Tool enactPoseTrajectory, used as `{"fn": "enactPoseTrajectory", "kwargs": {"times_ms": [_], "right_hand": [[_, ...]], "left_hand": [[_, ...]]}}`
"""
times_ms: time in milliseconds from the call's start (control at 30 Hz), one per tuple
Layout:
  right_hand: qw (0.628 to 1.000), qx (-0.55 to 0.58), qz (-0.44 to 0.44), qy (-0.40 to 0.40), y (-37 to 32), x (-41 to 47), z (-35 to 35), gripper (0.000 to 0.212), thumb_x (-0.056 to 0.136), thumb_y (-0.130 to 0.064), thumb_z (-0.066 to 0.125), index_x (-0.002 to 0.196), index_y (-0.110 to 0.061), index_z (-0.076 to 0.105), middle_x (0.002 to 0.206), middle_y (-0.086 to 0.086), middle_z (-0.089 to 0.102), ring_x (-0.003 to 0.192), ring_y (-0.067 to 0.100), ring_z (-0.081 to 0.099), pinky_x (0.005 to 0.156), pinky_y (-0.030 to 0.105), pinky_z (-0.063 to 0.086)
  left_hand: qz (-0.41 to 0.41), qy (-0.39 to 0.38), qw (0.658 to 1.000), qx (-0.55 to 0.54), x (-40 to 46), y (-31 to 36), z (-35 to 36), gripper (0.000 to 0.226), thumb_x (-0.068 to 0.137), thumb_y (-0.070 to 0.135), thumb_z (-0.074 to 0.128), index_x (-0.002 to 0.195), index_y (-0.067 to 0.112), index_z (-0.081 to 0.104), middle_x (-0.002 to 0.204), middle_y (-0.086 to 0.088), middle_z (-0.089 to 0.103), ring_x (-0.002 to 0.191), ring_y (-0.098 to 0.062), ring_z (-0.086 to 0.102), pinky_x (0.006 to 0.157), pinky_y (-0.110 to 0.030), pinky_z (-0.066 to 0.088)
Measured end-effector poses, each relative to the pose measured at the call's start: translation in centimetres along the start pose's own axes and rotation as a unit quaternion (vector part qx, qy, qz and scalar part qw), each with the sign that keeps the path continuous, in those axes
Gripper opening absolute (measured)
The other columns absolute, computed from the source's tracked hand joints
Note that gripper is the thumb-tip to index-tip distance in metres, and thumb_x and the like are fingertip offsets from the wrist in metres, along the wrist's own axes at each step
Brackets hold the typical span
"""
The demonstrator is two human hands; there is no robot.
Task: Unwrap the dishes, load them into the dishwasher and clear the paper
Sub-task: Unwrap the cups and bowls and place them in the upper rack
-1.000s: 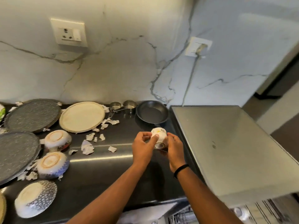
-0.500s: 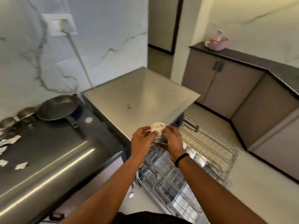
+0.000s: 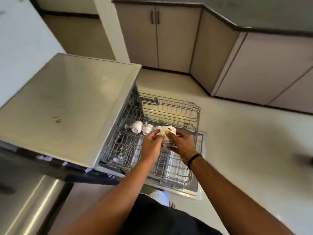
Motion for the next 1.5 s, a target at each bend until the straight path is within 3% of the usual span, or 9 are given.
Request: {"fn": "enactPoseTrajectory", "kwargs": {"times_ms": [167,267,367,500,667,833,1000,1333,1500], "right_hand": [[0.997,-0.013,0.027,0.073,1.4,4.5,-3.0,0.048,0.079,-0.026,0.086,0.116,-0.007,0.063,0.109,0.015,0.071,0.089,0.019,0.072,0.071,0.033,0.061],[0.990,-0.020,0.056,0.124,2.8,7.6,-3.8,0.077,0.071,-0.031,0.091,0.133,-0.008,0.051,0.125,0.008,0.059,0.112,0.027,0.064,0.091,0.046,0.059],[0.985,-0.014,0.077,0.152,4.2,10.3,-4.2,0.085,0.065,-0.031,0.095,0.134,-0.008,0.051,0.125,0.007,0.060,0.116,0.028,0.063,0.097,0.047,0.056],[0.976,-0.020,0.110,0.185,6.1,13.7,-4.9,0.055,0.072,-0.020,0.091,0.115,-0.012,0.058,0.108,0.006,0.069,0.101,0.023,0.069,0.093,0.044,0.058],[0.964,-0.036,0.145,0.218,7.6,17.4,-6.5,0.056,0.075,-0.021,0.087,0.118,-0.012,0.054,0.104,0.002,0.063,0.102,0.027,0.067,0.094,0.047,0.057],[0.963,-0.105,0.148,0.199,9.0,20.9,-7.4,0.046,0.080,-0.019,0.083,0.115,-0.011,0.055,0.095,-0.001,0.061,0.086,0.017,0.063,0.073,0.026,0.050],[0.955,-0.129,0.174,0.201,10.4,23.1,-7.5,0.058,0.081,-0.023,0.084,0.129,-0.009,0.053,0.110,0.001,0.062,0.105,0.021,0.062,0.098,0.039,0.052],[0.946,-0.118,0.208,0.221,12.5,25.0,-8.4,0.064,0.069,-0.035,0.088,0.120,-0.009,0.061,0.108,0.006,0.071,0.097,0.023,0.071,0.091,0.043,0.058],[0.944,-0.128,0.214,0.215,11.7,25.3,-8.3,0.060,0.077,-0.035,0.085,0.123,-0.010,0.056,0.111,0.003,0.065,0.104,0.024,0.067,0.096,0.040,0.054]], "left_hand": [[-0.053,-0.066,0.994,0.063,4.6,-2.3,3.0,0.032,0.096,0.016,0.064,0.128,0.016,0.067,0.104,-0.003,0.074,0.097,-0.022,0.071,0.091,-0.053,0.058],[-0.060,-0.123,0.984,0.112,7.2,-3.3,4.3,0.037,0.092,0.016,0.070,0.128,0.017,0.064,0.107,0.007,0.071,0.098,-0.015,0.069,0.088,-0.035,0.059],[-0.066,-0.156,0.977,0.131,9.3,-4.5,5.5,0.047,0.083,0.018,0.081,0.123,0.026,0.059,0.096,0.021,0.062,0.087,-0.002,0.064,0.066,-0.009,0.049],[-0.068,-0.147,0.973,0.164,12.5,-6.7,7.0,0.047,0.078,0.018,0.085,0.120,0.015,0.066,0.092,0.021,0.063,0.081,0.000,0.064,0.063,-0.009,0.049],[-0.083,-0.146,0.968,0.184,15.8,-9.3,8.8,0.061,0.061,0.037,0.092,0.113,0.014,0.071,0.100,0.004,0.075,0.093,-0.016,0.072,0.082,-0.049,0.060],[-0.098,-0.134,0.967,0.195,18.6,-11.2,10.1,0.045,0.068,0.026,0.091,0.108,0.014,0.074,0.094,0.005,0.076,0.088,-0.013,0.072,0.080,-0.044,0.061],[-0.094,-0.109,0.964,0.224,19.9,-12.7,11.4,0.016,0.081,0.018,0.081,0.092,0.007,0.076,0.080,-0.001,0.074,0.067,-0.008,0.065,0.056,-0.017,0.048],[-0.055,-0.055,0.947,0.311,20.4,-14.9,12.9,0.010,0.083,0.024,0.074,0.083,0.014,0.076,0.068,0.001,0.071,0.061,-0.018,0.065,0.055,-0.036,0.052],[-0.045,-0.055,0.940,0.333,20.5,-14.5,13.5,0.017,0.085,0.015,0.067,0.069,0.014,0.064,0.059,0.004,0.061,0.052,-0.012,0.052,0.046,-0.030,0.033]]}}
Point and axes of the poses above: each hand's wrist, its own x-axis towards the middle knuckle, its own z-axis out of the palm, y = z × x, the point moved 2 cm from there along x, towards the middle knuckle
